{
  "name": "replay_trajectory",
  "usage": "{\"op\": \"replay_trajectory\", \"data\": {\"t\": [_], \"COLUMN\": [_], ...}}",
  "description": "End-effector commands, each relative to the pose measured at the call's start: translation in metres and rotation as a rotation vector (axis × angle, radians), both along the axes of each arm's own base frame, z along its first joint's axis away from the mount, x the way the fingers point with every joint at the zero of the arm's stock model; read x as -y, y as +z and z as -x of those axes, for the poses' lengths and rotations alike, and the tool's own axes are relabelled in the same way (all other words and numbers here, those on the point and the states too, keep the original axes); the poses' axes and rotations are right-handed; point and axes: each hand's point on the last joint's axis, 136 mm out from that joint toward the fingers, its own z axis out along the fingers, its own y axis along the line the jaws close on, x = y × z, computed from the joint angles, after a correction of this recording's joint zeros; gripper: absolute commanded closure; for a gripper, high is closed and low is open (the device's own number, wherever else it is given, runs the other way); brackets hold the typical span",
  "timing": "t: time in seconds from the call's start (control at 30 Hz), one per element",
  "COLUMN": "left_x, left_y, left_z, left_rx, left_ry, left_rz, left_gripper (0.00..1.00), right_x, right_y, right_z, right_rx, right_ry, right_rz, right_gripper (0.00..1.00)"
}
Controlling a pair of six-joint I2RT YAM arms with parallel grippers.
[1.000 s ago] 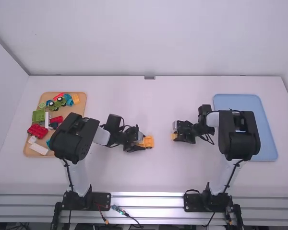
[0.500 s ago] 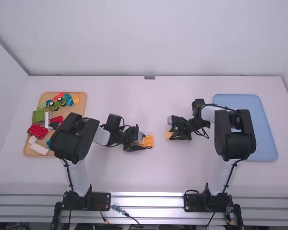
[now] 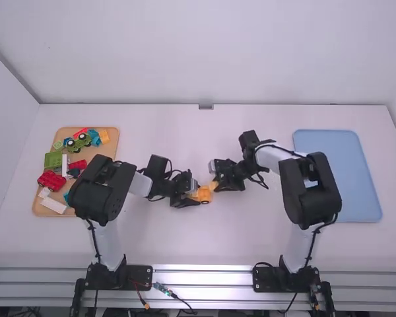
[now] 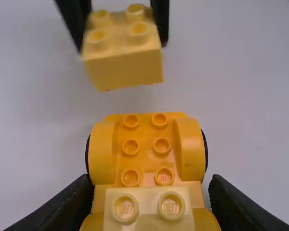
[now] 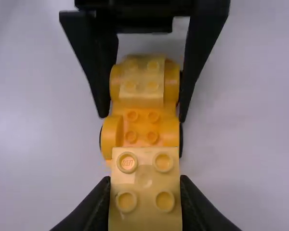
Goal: Assemble lego blocks to make yellow taxi
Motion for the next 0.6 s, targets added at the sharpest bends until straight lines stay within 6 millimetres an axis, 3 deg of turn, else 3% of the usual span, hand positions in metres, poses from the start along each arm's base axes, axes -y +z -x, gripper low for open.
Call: {"op": "replay_trajectory", "data": {"t": [0.0, 0.27, 0.57], "left_x": [0.003, 0.004, 0.003], "left_y": [0.000, -0.002, -0.002], "left_z": [0.002, 0.006, 0.006], "left_rx": [0.004, 0.045, 0.047], "left_ry": [-0.024, -0.030, -0.028], "left_rz": [0.009, 0.023, 0.024], "left_gripper": [0.50, 0.50, 0.53], "right_x": [-0.002, -0.013, -0.023], "right_y": [0.021, 0.009, -0.007], "right_z": [0.001, 0.017, 0.032], "right_rx": [0.035, 0.083, 0.094], "right_ry": [-0.045, -0.077, -0.069], "right_rz": [-0.008, -0.014, -0.011], "right_gripper": [0.92, 0.92, 1.00]}}
